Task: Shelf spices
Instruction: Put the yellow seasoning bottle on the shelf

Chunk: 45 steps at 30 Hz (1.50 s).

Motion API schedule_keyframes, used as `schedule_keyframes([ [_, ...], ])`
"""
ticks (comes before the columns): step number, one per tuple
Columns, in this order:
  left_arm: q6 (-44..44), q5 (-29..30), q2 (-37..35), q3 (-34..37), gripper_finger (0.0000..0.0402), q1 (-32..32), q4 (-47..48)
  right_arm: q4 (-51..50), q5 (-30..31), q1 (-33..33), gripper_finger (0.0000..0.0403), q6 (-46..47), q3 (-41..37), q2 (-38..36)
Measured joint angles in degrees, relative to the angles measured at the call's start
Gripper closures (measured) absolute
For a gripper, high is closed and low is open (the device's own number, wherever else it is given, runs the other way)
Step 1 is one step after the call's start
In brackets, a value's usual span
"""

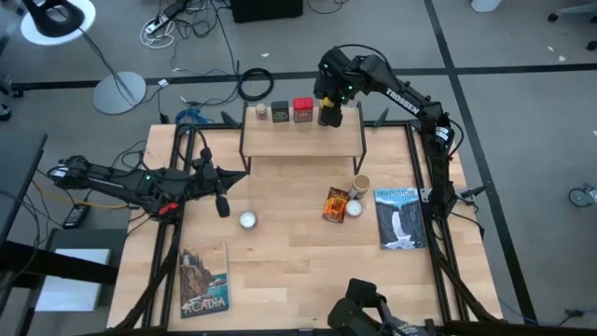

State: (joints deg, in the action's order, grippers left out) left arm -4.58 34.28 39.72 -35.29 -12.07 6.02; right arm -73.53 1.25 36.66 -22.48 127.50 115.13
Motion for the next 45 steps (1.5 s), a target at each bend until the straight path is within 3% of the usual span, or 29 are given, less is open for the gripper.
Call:
schedule_keyframes([
  [8, 0.02, 0.00, 0.02, 0.00, 0.0401, -0.01, 0.44, -6.05, 2.21, -3.29, 0.0124, 1.54, 7.63, -0.12],
  [14, -0.07, 0.00, 0.00, 0.00, 0.0401, 0.00, 1.14, -5.68, 2.19, -5.31, 0.0153, 4.18, 6.51, -2.33],
  [18, -0.11, 0.00, 0.02, 0.00, 0.0401, -0.01, 1.56, -6.55, 1.99, -5.71, 0.0222, 5.69, 6.51, -2.36],
  [23, -0.11, 0.00, 0.00, 0.00, 0.0401, -0.01, 1.63, -7.11, 1.93, -6.26, 0.0372, 5.88, 6.51, -2.36],
  [24, -0.12, 0.00, 0.00, 0.00, 0.0401, -0.01, 1.62, -7.29, 1.83, -6.28, 0.0386, 5.88, 6.51, -2.36],
  [32, -0.13, 0.00, 0.00, 0.00, 0.0401, 0.01, 1.61, -8.80, 2.03, -5.97, 0.0399, 6.84, 3.92, -2.25],
  [45, -0.17, 0.00, 0.00, 0.00, 0.0401, 0.01, 1.11, -2.56, 3.50, -3.60, 0.0402, 6.26, -3.23, -2.27],
])
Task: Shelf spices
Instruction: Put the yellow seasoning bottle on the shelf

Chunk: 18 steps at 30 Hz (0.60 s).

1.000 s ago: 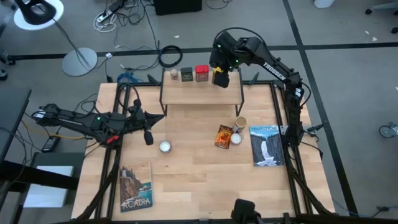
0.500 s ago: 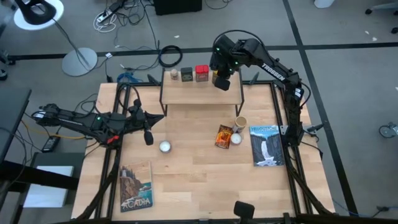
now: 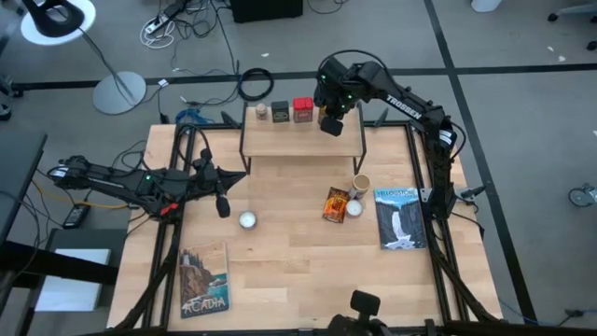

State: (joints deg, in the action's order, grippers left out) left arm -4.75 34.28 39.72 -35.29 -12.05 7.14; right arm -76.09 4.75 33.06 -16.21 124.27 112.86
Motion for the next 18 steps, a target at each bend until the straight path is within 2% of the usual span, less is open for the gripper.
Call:
schedule_keyframes([
  [18, 0.00, 0.00, 0.00, 0.00, 0.0401, -0.01, 0.15, 1.57, 0.28, 0.97, 0.0403, -0.82, -0.97, 0.00],
])
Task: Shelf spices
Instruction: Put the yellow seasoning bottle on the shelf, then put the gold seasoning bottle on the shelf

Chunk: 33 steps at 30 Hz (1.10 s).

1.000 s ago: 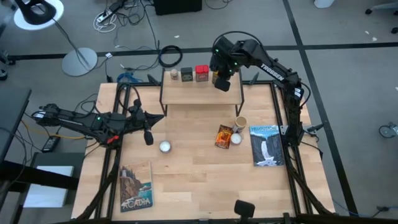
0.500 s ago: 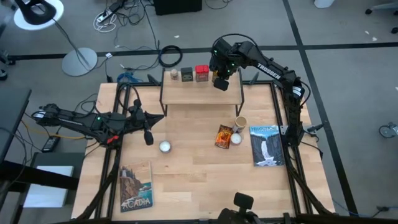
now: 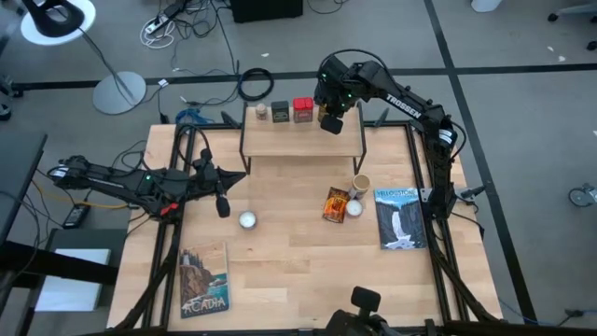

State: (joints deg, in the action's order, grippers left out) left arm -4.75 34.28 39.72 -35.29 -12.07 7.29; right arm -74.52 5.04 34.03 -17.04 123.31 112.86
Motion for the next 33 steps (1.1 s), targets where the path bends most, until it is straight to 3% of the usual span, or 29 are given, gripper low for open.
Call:
schedule_keyframes([
  [16, 0.00, 0.00, 0.00, 0.00, 0.0401, 0.00, -0.02, -2.98, 0.79, 0.15, 0.0403, 0.04, 0.00, -0.21],
  [23, 0.06, 0.00, 0.00, 0.00, 0.0401, 0.01, -0.04, -10.09, -0.25, -5.57, 0.0403, 1.61, 0.00, -5.16],
  [33, 0.05, 0.00, 0.00, 0.00, 0.0401, 0.01, 0.23, -15.49, -1.76, -14.15, 0.0403, 12.57, 0.00, -15.85],
])
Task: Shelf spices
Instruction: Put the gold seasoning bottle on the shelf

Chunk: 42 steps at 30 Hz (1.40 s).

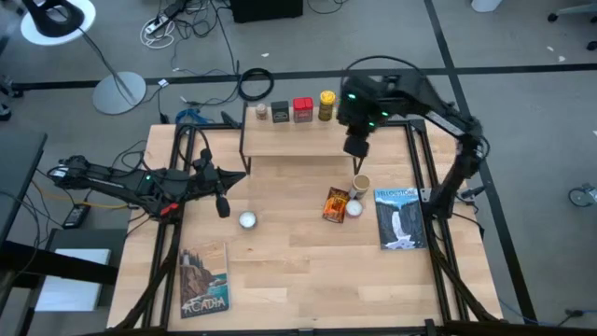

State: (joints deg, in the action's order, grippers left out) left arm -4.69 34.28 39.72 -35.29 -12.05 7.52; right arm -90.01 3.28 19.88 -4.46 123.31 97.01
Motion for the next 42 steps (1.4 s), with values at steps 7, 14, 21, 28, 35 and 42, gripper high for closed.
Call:
schedule_keyframes([
  [7, -0.02, 0.00, 0.00, 0.00, 0.0401, 0.00, 0.16, -0.05, 9.96, -7.49, 0.0403, 1.02, 0.07, -7.99],
  [14, -0.06, -0.02, 0.00, 0.00, 0.0401, 0.00, 0.12, 0.05, 7.92, -7.71, 0.0399, 7.41, -2.73, -8.52],
  [21, -0.08, 0.00, 0.01, 0.00, 0.0401, -0.02, 0.08, -0.03, 10.43, -7.41, 0.0303, 8.99, -14.21, -8.52],
  [28, -0.08, -0.01, 0.00, 0.00, 0.0401, -0.01, 0.10, 0.11, 7.94, -7.39, 0.0125, 12.70, -23.80, -8.45],
  [35, -0.08, 0.00, 0.01, 0.00, 0.0401, -0.01, 0.16, 3.50, 2.44, -7.39, 0.0056, 13.13, -30.09, -8.45],
  [42, -0.08, -0.02, 0.00, 0.00, 0.0401, -0.02, 0.19, 4.56, -5.65, -7.64, 0.0067, 14.83, -37.65, -8.15],
])
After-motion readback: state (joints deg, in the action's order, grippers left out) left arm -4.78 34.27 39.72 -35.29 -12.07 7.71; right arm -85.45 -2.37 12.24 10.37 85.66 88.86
